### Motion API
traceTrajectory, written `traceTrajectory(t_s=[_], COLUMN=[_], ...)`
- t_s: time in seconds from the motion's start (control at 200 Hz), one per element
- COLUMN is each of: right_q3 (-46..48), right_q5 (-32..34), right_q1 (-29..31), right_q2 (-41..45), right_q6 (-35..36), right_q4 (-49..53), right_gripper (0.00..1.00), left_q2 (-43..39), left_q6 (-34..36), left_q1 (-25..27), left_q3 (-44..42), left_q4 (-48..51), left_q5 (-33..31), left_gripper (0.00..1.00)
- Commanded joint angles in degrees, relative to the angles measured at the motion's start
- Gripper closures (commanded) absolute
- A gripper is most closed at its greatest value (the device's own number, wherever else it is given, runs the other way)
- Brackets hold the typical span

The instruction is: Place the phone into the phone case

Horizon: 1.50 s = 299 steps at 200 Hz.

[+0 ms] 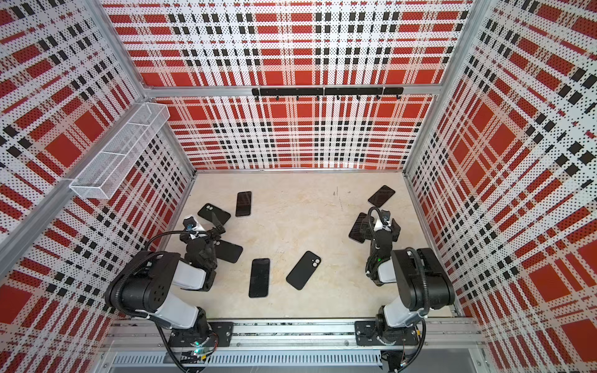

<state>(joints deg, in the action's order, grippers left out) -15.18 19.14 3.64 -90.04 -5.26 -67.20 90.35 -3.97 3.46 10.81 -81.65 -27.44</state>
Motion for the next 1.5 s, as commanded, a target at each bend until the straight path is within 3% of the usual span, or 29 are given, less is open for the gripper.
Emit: traceTrajectory(t_s=[0.0,0.872,0.917,0.982,1.012,1.112,1.192,1.338,1.493], right_q3=[-0.41,-0.75,-2.52,-5.27,-7.13,-13.9,-22.0,-35.77,-36.98], right_q5=[0.51,-0.4,-0.83,2.1,2.21,6.28,9.59,9.16,2.78], right_q1=[0.32,-0.21,-0.45,-0.13,-0.1,1.03,1.47,1.87,2.23], right_q2=[-0.14,0.52,3.51,4.19,6.01,12.98,16.59,17.61,20.0], right_q6=[0.05,-0.35,-1.71,-1.11,-1.3,-5.02,-13.06,-25.81,-30.21], right_q4=[-1.39,-0.61,7.75,10.94,15.97,35.74,56.45,93.11,107.91], right_gripper=[0.0,0.0,0.0,0.0,0.0,0.0,0.0,0.02,0.12], left_q2=[0.01,-0.05,-0.3,-3.44,-5.25,-15.13,-20.88,-21.68,-14.58], left_q6=[0.62,0.23,0.41,0.69,1.45,2.42,-3.58,-10.2,-6.53], left_q1=[-0.39,-0.82,-0.83,-0.64,0.78,5.21,7.3,11.21,16.29], left_q3=[-0.17,0.06,-0.18,0.69,1.7,7.28,14.95,31.22,45.63], left_q4=[-1.77,-0.94,-1.88,2.9,4.73,20.48,40.0,70.1,91.67], left_q5=[-0.11,0.68,0.35,1.39,-2.77,-12.53,-16.18,-13.02,-7.64], left_gripper=[0.02,0.02,0.02,0.02,0.02,0.02,0.02,0.02,0.02])
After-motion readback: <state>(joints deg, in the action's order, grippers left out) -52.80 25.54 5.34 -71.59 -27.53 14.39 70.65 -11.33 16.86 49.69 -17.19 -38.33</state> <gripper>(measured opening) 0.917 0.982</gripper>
